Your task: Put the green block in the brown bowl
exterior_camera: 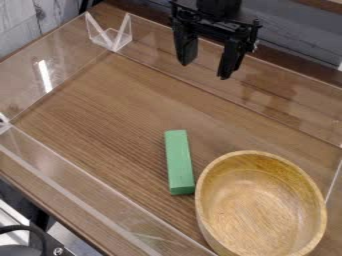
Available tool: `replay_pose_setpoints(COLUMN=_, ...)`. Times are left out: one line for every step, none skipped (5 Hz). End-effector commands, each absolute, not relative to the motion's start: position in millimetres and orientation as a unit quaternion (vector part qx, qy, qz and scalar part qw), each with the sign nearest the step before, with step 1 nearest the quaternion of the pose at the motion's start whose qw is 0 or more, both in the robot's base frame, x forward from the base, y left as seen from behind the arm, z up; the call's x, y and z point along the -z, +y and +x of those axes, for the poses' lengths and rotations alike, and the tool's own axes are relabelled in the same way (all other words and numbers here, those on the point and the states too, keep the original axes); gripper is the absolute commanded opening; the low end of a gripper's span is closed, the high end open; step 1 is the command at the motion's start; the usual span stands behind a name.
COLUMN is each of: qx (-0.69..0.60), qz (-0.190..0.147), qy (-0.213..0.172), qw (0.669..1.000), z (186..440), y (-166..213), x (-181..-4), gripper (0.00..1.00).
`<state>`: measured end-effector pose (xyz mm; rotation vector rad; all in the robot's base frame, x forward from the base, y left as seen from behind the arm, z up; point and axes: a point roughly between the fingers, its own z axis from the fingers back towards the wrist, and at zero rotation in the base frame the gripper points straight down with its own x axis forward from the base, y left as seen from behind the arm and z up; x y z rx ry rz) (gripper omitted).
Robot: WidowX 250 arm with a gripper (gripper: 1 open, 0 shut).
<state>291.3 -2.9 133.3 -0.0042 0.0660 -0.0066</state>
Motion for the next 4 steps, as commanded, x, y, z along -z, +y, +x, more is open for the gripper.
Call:
replay_pose_setpoints(qx=-0.005, qz=-0.004, qy=0.043, qw=0.999, z=285.8, y=-4.4, x=-125.0, gripper=1.0)
replay_pose_setpoints(qx=-0.045, qz=-0.009, qy=0.036, qw=0.998, z=264.9, y=-8.1, x=-121.2, gripper=1.0)
replay_pose_setpoints(qx=-0.063, qz=-0.012, qy=0.035, qw=0.997, z=256.7, y=-9.7, x=-117.4, gripper=1.0)
replay_pose_setpoints(qx=-0.073, qz=-0.014, qy=0.036, qw=0.997, z=250.2, y=-11.2, x=-112.9, gripper=1.0)
